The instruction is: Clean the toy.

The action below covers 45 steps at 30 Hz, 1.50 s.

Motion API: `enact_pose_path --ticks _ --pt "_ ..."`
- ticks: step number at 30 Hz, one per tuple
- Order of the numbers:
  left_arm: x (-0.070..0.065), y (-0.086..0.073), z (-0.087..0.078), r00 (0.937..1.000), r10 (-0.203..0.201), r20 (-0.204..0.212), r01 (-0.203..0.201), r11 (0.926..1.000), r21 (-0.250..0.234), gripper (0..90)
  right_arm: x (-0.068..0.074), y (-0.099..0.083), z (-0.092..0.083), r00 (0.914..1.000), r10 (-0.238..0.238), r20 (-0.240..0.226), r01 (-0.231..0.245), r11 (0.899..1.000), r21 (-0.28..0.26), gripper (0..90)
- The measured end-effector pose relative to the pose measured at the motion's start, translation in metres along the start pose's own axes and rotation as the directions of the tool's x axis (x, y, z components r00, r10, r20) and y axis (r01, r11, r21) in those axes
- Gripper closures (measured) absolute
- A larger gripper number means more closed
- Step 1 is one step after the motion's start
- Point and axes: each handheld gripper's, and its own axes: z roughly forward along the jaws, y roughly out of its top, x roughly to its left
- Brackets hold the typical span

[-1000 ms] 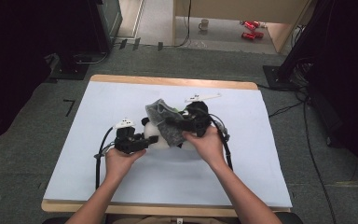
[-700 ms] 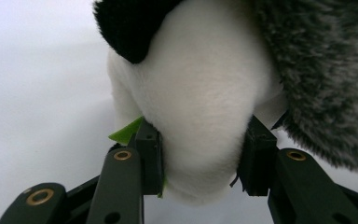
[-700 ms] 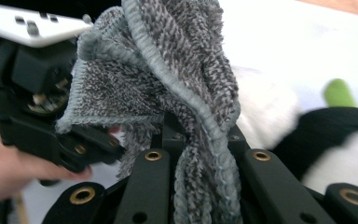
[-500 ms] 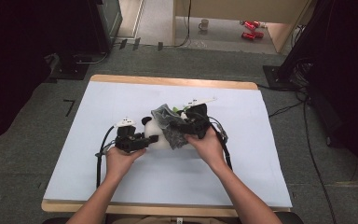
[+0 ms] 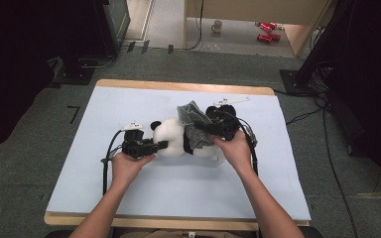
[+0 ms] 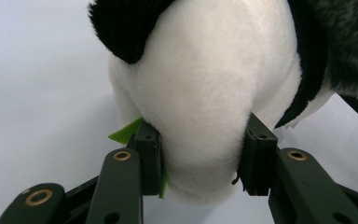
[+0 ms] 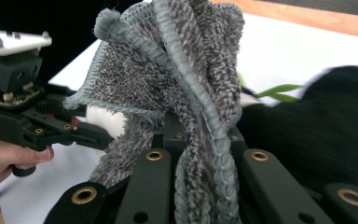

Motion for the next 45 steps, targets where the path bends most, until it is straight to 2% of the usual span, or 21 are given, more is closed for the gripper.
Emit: enact_pose_path --ticks 3,9,14,17,21,22,24,25,29,33,36,41,43,45 --pt "0.002 0.001 0.000 0.9998 -0.019 0.008 0.019 0.9998 0.005 59.2 -0.011 0.000 -0.011 0.9994 0.027 0.022 -0.027 0.999 -0.028 79.6" --pt "0.005 0.005 0.001 0.9998 -0.018 0.012 0.018 0.9997 0.015 59.1 -0.033 -0.007 -0.026 0.9947 0.086 0.056 -0.082 0.994 -0.065 79.6" --pt "0.006 0.006 0.002 0.9998 -0.018 0.011 0.017 0.9997 0.018 58.5 -0.045 -0.014 -0.034 0.9877 0.119 0.101 -0.112 0.991 -0.072 79.6" --pt "0.005 0.008 0.002 0.9999 -0.015 0.009 0.014 0.9996 0.024 58.4 -0.052 -0.021 -0.035 0.9856 0.145 0.088 -0.138 0.987 -0.081 79.6" --pt "0.008 0.009 0.003 0.9991 -0.039 0.016 0.038 0.9989 0.026 58.1 -0.059 -0.024 -0.041 0.9778 0.154 0.142 -0.146 0.987 -0.070 79.6" --pt "0.009 0.010 0.003 0.9989 -0.043 0.017 0.043 0.9988 0.025 58.0 -0.062 -0.024 -0.043 0.9764 0.164 0.140 -0.155 0.985 -0.070 79.6" --pt "0.010 0.010 0.003 0.9985 -0.051 0.018 0.051 0.9983 0.027 57.7 -0.067 -0.025 -0.052 0.9721 0.214 0.097 -0.205 0.974 -0.092 79.6" --pt "0.010 0.010 0.003 0.9985 -0.052 0.018 0.052 0.9983 0.026 57.6 -0.067 -0.025 -0.054 0.9714 0.220 0.089 -0.211 0.973 -0.097 79.6" --pt "0.009 0.010 0.003 0.9984 -0.053 0.018 0.053 0.9982 0.028 57.5 -0.055 -0.018 -0.059 0.9786 0.196 0.061 -0.189 0.976 -0.109 79.6" --pt "0.007 0.009 0.003 0.9985 -0.053 0.014 0.053 0.9984 0.023 57.3 -0.032 -0.008 -0.056 0.9909 0.132 0.023 -0.129 0.985 -0.115 79.6" --pt "0.005 0.008 0.003 0.9987 -0.050 0.013 0.049 0.9986 0.020 57.1 -0.013 -0.002 -0.050 0.9965 0.084 -0.006 -0.084 0.991 -0.109 79.5" --pt "-0.008 0.007 0.002 0.9979 -0.063 0.015 0.063 0.9980 0.007 56.5 0.011 0.002 -0.031 0.9985 0.025 -0.048 -0.029 0.997 -0.068 79.2" --pt "-0.014 0.005 0.004 0.9994 -0.033 0.004 0.033 0.9994 0.009 56.5 0.017 0.003 -0.022 0.9984 0.007 -0.056 -0.010 0.999 -0.047 79.5" --pt "-0.019 0.003 0.003 0.9996 -0.028 -0.010 0.028 0.9996 0.004 56.5 0.023 0.003 -0.014 0.9983 -0.006 -0.057 0.004 1.000 -0.024 79.6"
